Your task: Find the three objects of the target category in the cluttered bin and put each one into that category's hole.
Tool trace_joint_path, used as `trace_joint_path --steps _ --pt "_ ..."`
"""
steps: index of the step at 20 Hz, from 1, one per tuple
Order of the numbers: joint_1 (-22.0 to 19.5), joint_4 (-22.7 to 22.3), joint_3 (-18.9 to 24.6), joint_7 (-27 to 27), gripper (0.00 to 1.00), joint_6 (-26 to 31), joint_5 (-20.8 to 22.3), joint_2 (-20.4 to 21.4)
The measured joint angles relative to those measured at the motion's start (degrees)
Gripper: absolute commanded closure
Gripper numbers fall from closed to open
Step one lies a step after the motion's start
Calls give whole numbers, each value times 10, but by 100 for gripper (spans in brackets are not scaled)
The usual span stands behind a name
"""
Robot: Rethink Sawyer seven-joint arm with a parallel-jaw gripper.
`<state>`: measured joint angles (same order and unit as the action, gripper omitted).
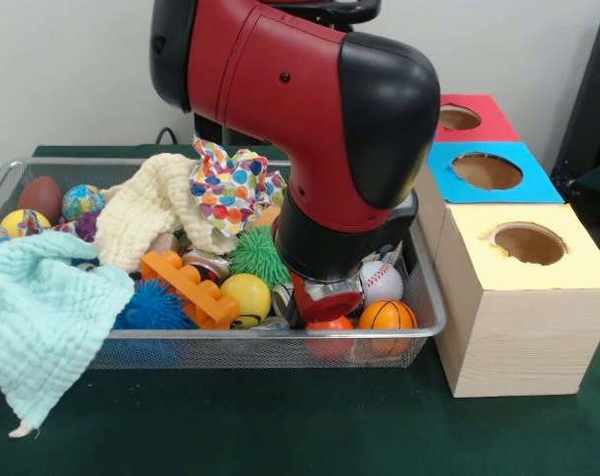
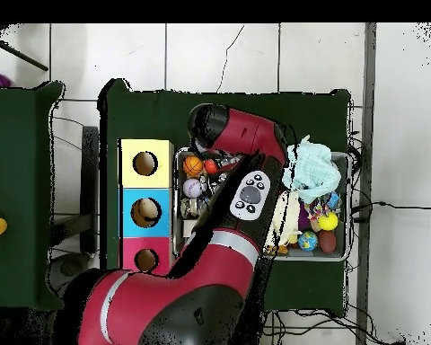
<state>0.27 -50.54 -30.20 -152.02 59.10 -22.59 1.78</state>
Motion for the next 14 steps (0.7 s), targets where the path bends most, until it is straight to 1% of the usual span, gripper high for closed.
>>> trace_joint_path --steps 14 --pt "0 -1 11 0 100 -5 16 4"
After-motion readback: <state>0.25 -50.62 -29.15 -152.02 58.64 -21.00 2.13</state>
